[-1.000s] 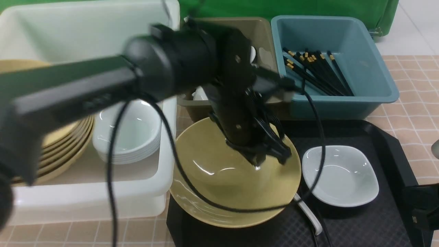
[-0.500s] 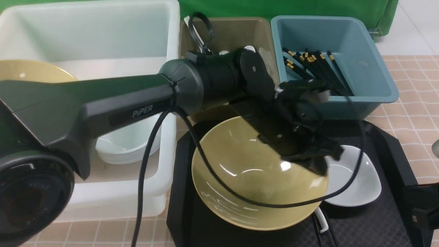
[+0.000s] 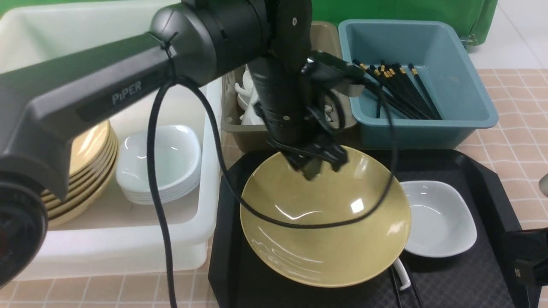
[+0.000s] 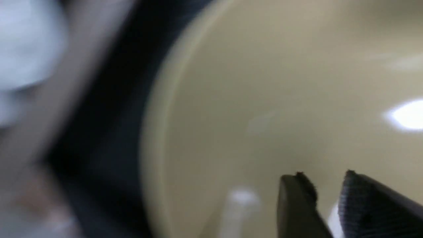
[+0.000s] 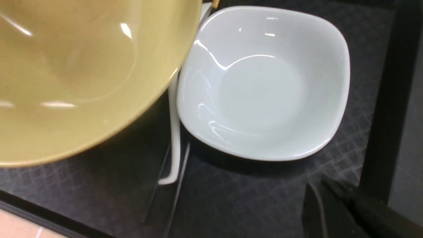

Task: On brown table put chopsticks spoon bowls plates into blue grey white boxes.
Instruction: 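Grasp the large bowl on the tray by its rim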

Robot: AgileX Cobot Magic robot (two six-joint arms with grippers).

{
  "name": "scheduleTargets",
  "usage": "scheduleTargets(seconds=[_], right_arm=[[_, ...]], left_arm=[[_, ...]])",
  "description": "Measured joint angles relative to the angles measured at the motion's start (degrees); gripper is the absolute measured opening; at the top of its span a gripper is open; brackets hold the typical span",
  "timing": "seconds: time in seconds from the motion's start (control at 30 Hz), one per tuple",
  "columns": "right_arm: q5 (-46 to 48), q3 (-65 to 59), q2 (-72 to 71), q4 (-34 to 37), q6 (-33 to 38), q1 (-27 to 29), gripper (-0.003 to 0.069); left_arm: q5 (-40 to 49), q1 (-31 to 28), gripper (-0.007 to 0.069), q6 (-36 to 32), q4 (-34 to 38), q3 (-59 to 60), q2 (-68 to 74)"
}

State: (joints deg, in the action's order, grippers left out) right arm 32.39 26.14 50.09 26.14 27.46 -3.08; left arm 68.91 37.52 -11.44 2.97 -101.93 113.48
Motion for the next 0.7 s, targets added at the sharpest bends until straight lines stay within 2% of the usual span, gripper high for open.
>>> scheduleTargets(seconds=[0.03, 0.17, 0.3, 0.4, 0.5, 0.57, 0.6, 0.63, 0.67, 0.7], right_arm=[[0.0, 0.0, 0.0, 0.1, 0.0, 0.0, 0.0043], [0.0, 0.0, 0.0, 1.1, 0.0, 0.0, 0.0045], [0.0, 0.0, 0.0, 1.5, 0.0, 0.0, 0.0047], [0.0, 0.0, 0.0, 1.6, 0.0, 0.0, 0.0047], [0.0, 0.0, 0.0, 1.6, 0.0, 0.0, 0.0048], [-0.1, 0.0, 0.0, 1.6, 0.0, 0.0, 0.0048], [-0.1, 0.0, 0.0, 1.6, 0.0, 0.0, 0.0048], [-0.1, 0.0, 0.0, 1.7, 0.0, 0.0, 0.0048], [-0.1, 0.0, 0.0, 1.7, 0.0, 0.0, 0.0048], [-0.1, 0.0, 0.0, 1.7, 0.0, 0.0, 0.0048]], left_arm=[[-1.1, 0.0, 0.0258, 2.0, -3.0, 0.0, 0.2], [-3.6, 0.0, 0.0382, 4.1, -7.2, 0.0, 2.2], [-4.4, 0.0, 0.0426, 4.5, -8.2, 0.0, 5.0], [-5.0, 0.0, 0.0426, 4.7, -9.0, 0.0, 7.6], [-5.5, 0.0, 0.0407, 4.7, -9.0, 0.0, 9.1], [-5.3, 0.0, 0.0340, 4.7, -9.1, 0.0, 9.2], [-5.2, 0.0, 0.0333, 4.5, -9.1, 0.0, 9.2], [-4.1, 0.0, 0.0270, 4.4, -8.5, -0.1, 8.4], [-4.0, 0.0, 0.0262, 4.4, -8.4, -0.1, 8.3], [-3.3, 0.0, 0.0209, 4.5, -7.5, -0.1, 7.1]])
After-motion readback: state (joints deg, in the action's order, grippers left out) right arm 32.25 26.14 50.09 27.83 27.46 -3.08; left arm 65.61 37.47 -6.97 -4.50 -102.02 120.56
